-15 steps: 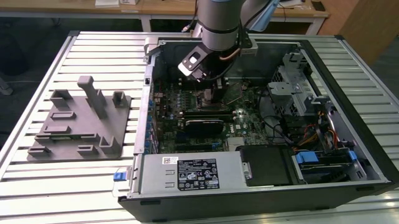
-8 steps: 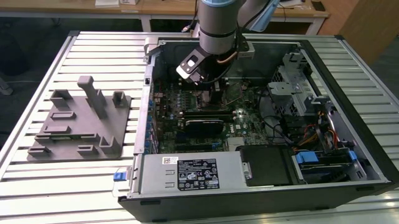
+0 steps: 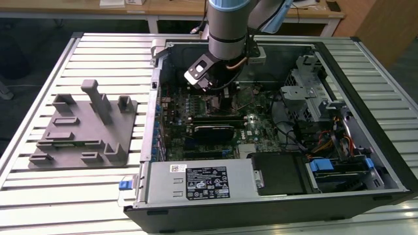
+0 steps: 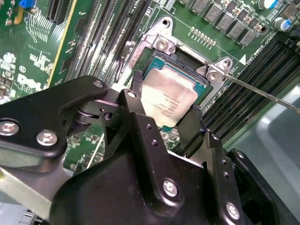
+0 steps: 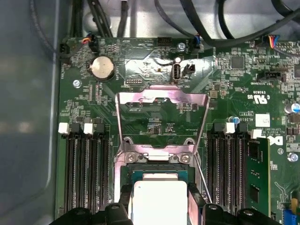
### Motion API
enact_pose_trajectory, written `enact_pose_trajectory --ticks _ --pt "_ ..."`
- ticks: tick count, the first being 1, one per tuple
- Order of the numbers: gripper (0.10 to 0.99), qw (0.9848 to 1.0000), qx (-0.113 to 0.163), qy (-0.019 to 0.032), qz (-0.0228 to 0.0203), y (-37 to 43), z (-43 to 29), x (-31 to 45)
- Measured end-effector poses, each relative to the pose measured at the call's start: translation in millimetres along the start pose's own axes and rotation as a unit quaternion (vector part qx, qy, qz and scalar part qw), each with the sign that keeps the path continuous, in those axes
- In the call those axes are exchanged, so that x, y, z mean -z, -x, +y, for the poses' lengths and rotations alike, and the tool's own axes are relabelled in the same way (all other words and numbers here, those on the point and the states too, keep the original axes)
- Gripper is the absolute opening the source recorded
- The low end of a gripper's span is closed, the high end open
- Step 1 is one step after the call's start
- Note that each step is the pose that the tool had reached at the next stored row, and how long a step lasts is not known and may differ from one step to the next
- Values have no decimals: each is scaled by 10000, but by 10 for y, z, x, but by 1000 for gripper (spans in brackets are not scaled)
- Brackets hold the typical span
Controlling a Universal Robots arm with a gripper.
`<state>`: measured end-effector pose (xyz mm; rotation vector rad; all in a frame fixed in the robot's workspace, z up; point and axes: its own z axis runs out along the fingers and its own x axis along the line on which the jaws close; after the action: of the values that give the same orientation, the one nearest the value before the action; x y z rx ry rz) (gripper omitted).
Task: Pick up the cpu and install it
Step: 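Place the cpu into insertion slot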
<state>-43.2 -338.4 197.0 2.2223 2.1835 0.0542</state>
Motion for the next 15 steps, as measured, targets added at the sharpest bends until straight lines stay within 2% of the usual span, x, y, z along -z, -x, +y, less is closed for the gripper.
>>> enact_pose_trajectory --ticks 4,15 --pt "545 9999 -144 1 -6 0 -3 -27" --pt "545 9999 -152 0 -7 -9 -4 -67"
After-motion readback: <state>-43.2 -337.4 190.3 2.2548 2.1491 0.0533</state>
